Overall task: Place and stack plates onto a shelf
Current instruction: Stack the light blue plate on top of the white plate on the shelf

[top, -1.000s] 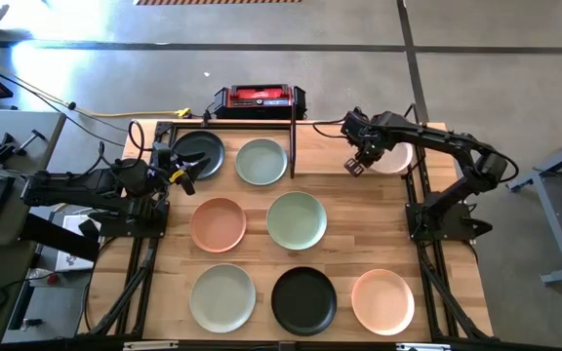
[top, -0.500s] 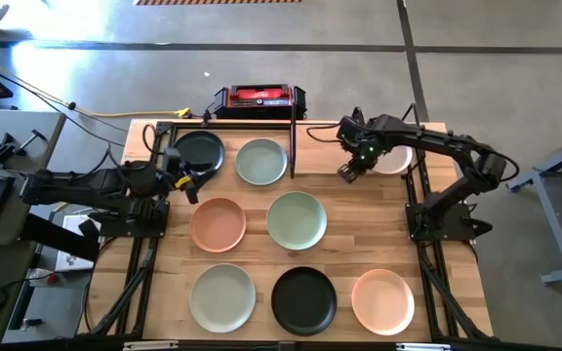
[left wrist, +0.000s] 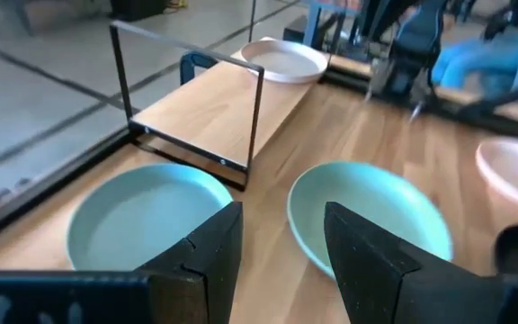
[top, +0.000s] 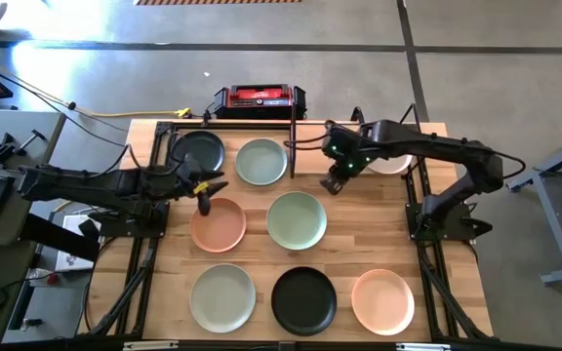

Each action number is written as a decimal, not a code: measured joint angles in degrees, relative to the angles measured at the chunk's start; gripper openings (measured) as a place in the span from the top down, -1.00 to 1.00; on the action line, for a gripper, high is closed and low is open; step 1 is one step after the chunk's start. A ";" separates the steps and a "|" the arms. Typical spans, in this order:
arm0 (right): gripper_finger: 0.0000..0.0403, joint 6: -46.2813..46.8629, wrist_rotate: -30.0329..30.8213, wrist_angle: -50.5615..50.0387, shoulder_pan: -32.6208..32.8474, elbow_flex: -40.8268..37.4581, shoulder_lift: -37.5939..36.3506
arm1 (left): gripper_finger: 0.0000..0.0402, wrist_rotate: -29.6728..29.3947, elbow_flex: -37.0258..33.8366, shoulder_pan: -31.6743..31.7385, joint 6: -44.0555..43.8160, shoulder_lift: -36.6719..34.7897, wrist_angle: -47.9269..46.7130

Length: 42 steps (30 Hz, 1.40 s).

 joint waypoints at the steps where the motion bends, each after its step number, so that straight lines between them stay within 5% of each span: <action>1: 0.79 0.38 1.11 -0.02 1.16 1.77 0.00 | 0.27 -0.01 0.00 0.02 1.70 0.37 0.13; 9: 0.79 2.90 8.78 0.07 8.10 14.66 0.00 | 0.27 -0.04 6.33 1.82 18.60 5.08 -0.24; 17: 0.79 2.93 13.74 0.15 12.43 21.21 0.00 | 0.27 1.19 16.66 11.44 32.78 12.87 -1.70; 25: 0.79 3.03 13.72 0.17 14.05 20.09 -0.02 | 0.27 15.93 20.59 22.95 34.00 23.16 -6.62; 42: 0.79 4.49 13.63 -0.70 14.03 19.07 0.02 | 0.27 22.21 20.59 24.71 40.77 42.18 -9.76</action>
